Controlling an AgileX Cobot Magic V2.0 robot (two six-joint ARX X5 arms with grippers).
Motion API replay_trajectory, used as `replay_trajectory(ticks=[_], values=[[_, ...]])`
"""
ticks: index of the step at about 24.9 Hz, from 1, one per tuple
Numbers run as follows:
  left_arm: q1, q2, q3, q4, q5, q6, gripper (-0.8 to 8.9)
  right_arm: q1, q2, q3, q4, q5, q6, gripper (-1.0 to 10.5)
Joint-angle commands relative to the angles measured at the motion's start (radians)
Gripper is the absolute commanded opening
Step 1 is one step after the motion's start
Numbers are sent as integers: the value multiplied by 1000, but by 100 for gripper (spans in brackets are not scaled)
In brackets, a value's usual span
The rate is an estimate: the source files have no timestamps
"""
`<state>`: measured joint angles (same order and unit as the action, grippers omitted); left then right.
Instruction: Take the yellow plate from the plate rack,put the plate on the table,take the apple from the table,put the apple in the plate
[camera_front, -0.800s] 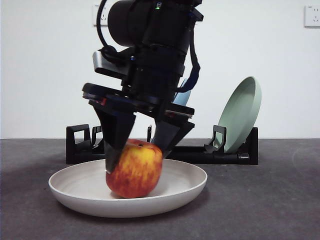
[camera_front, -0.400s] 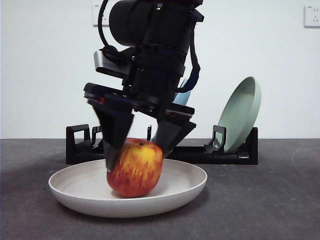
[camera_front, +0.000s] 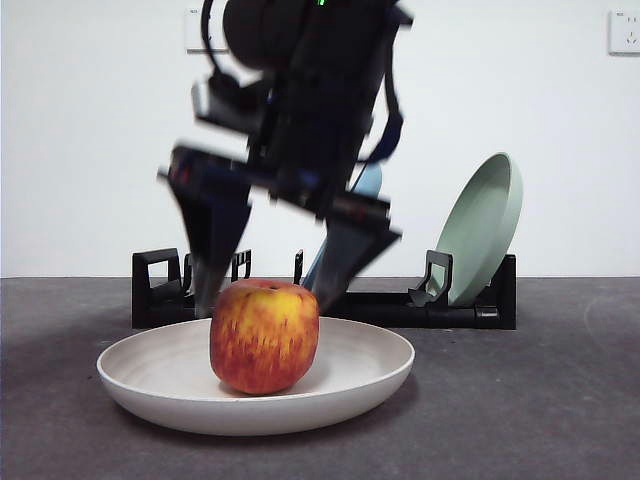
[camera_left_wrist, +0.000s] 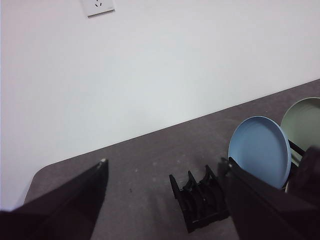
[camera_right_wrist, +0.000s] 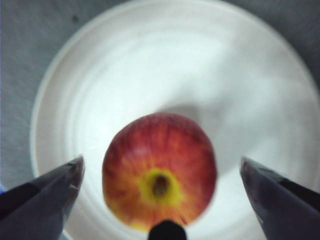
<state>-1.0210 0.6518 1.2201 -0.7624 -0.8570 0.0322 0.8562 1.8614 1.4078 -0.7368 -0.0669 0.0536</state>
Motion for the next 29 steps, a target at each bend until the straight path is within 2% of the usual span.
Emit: replay_trajectory(ticks=[1,3,7,10,13,17,18,24,29], values=[[2,8,-3,8,-1,-33,368,-8,-78,5,6,39,-12,599],[2,21,-3,10,0,-61,368,-14,-134,5,2,88,-26,598],[2,54,-3,12,2,-63,366,-37,-255,5,3,149,-30,594],[2,90,-3,9,5,-54,294,-63,-346,5,3,152,-31,584],[2,124,-3,9,33,-24,209,-88,-427,5,2,152,-30,393],[2,184,-3,14,86,26,13,-125,-533,5,2,152,-31,-24],[2,209,-3,16,109,39,-11,-135,-565,5,1,153,-35,-10],[18,324,-3,37,222,130,-9,-207,-686,5,-51,154,-67,-11],[192,293,-22,47,330,125,-10,-260,-776,-55,-97,155,-58,-11]])
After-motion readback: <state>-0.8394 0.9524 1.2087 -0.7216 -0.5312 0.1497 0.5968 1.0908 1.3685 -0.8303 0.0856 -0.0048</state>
